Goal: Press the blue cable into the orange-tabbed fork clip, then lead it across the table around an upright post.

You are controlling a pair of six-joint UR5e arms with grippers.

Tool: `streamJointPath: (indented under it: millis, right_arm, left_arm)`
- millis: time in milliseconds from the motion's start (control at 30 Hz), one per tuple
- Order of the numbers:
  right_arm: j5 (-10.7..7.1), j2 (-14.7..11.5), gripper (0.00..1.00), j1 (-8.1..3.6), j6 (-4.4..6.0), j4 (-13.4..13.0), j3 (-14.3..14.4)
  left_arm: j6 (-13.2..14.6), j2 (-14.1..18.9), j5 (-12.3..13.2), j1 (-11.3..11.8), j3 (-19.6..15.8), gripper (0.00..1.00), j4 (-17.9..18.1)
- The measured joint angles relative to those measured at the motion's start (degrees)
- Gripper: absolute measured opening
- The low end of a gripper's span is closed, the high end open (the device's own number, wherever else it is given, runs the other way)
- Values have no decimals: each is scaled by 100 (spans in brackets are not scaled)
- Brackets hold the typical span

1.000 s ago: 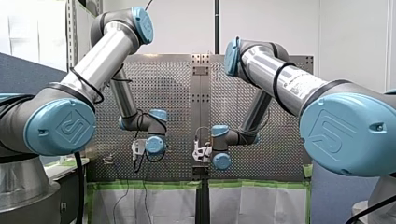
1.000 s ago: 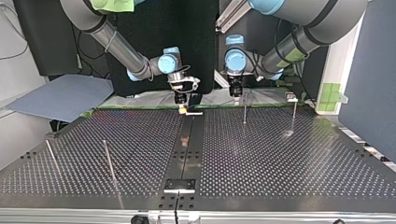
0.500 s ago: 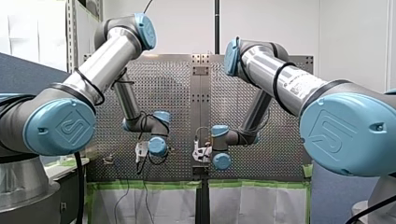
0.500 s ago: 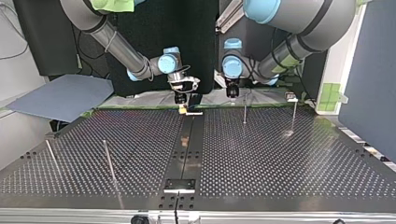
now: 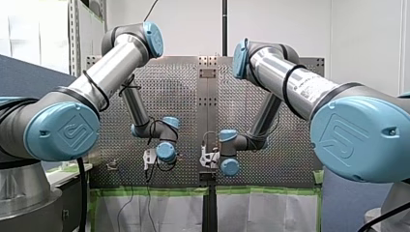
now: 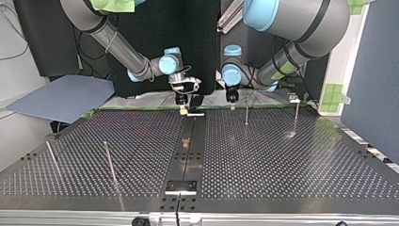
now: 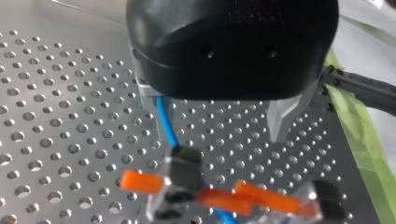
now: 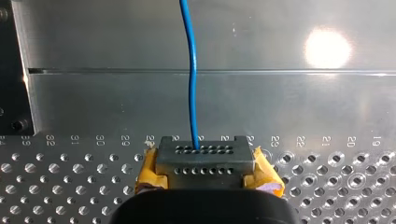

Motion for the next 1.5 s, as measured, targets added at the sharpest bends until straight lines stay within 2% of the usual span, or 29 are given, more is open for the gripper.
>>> streamJointPath:
  millis: [233,467,700,1067,1100,1133,1167,1200,1233,1267,1300,1333,1367,1400,1500]
  right_arm:
    - [0,3,0,-15,0,-7,1]
    - [0,14,0,-50,-6,-20,0]
    - [0,22,0,-53,-9,-10,0]
    - [0,35,0,-47,-12,-11,1]
    - [0,36,0,-47,-11,-12,1]
    - [0,37,0,-47,-12,-13,1]
    - [0,37,0,-47,-12,-14,1]
    - [1,37,0,-48,-14,-15,1]
    - [0,38,0,-50,-14,-16,1]
    - [0,40,0,-50,-13,-16,1]
    - [0,43,0,-51,-12,-18,1]
    - [1,44,0,-52,-11,-20,1]
    - [0,45,0,-52,-10,-22,0]
    - [0,45,0,-52,-10,-23,1]
    - [0,49,0,-54,-9,-25,1]
  left_arm:
    - [60,63,-24,-12,42,100,-20]
    - [284,242,-128,-77,48,100,-76]
    - [262,265,-183,-80,45,100,-19]
    - [348,254,-82,-94,44,100,-1]
    - [352,254,-72,-97,44,90,-2]
    - [354,253,-63,-101,44,90,-2]
    - [357,253,-59,-105,44,71,-3]
    - [359,253,-62,-107,44,56,-5]
    - [363,253,-71,-109,44,56,-6]
    - [378,253,-96,-110,44,33,-7]
    - [396,254,-122,-111,44,19,-7]
    - [419,253,-150,-114,44,19,-8]
    - [457,253,-187,-120,44,5,-9]
    - [483,253,-209,-125,44,0,-9]
    - [537,253,-249,-138,44,0,-11]
